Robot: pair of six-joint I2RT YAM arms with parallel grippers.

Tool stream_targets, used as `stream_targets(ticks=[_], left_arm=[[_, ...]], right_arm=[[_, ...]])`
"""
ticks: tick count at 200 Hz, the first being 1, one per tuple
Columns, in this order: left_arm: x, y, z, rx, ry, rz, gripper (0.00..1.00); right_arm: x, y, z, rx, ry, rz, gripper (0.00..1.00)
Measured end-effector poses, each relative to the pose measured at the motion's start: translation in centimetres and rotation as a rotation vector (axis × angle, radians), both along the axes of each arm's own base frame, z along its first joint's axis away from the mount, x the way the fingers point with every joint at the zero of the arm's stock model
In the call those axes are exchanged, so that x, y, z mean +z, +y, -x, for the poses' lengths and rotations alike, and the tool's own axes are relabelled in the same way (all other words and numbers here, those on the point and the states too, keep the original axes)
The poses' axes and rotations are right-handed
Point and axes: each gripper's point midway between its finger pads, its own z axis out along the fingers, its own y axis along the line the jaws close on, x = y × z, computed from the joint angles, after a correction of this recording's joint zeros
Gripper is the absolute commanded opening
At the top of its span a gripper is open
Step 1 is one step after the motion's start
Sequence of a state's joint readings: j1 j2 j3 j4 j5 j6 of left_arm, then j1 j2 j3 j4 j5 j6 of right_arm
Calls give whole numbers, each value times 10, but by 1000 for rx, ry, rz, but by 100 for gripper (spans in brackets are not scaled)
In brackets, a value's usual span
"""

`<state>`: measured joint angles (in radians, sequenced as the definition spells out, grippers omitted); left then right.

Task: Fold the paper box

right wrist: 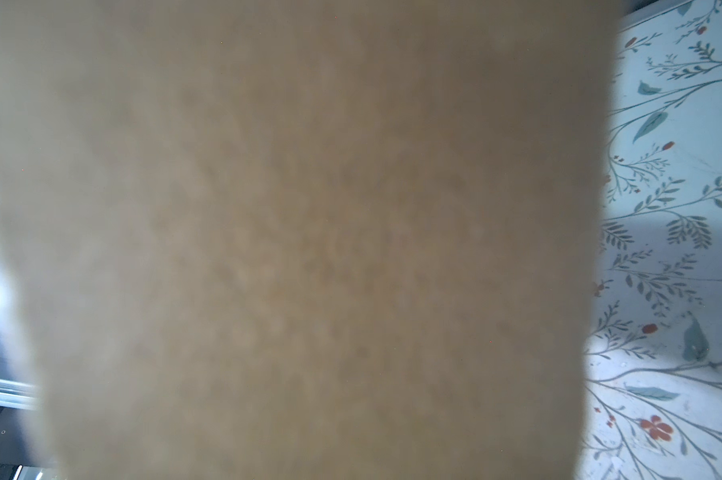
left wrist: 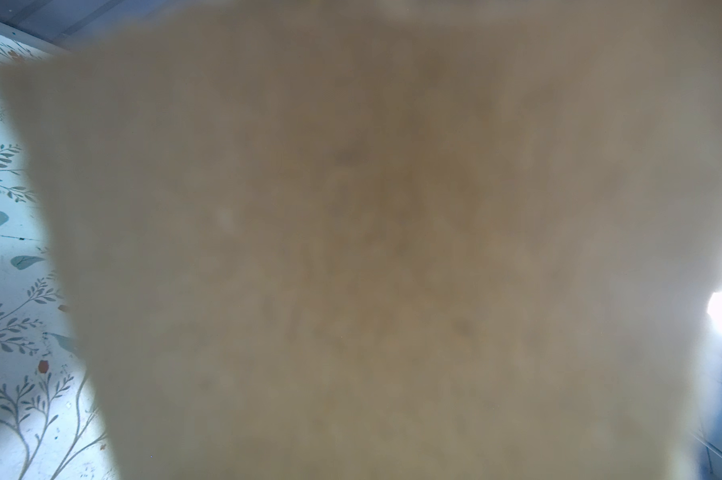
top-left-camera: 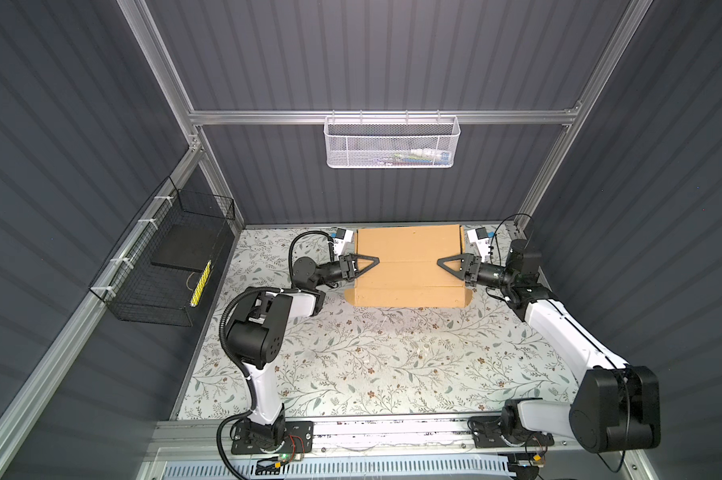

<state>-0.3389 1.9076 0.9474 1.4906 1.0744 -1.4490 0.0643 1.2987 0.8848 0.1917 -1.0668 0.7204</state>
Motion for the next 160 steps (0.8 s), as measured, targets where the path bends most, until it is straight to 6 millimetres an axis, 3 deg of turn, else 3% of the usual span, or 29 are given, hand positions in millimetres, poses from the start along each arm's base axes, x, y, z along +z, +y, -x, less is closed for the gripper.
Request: stream_targets(ticks=[75, 160], left_arm=[[0, 6, -4, 14, 2, 0, 49], [0, 17, -11, 42, 15, 2, 47]], right_arm=[[-1, -3, -3, -21, 2, 6, 74], [-4, -27, 1, -92, -13, 9, 75]])
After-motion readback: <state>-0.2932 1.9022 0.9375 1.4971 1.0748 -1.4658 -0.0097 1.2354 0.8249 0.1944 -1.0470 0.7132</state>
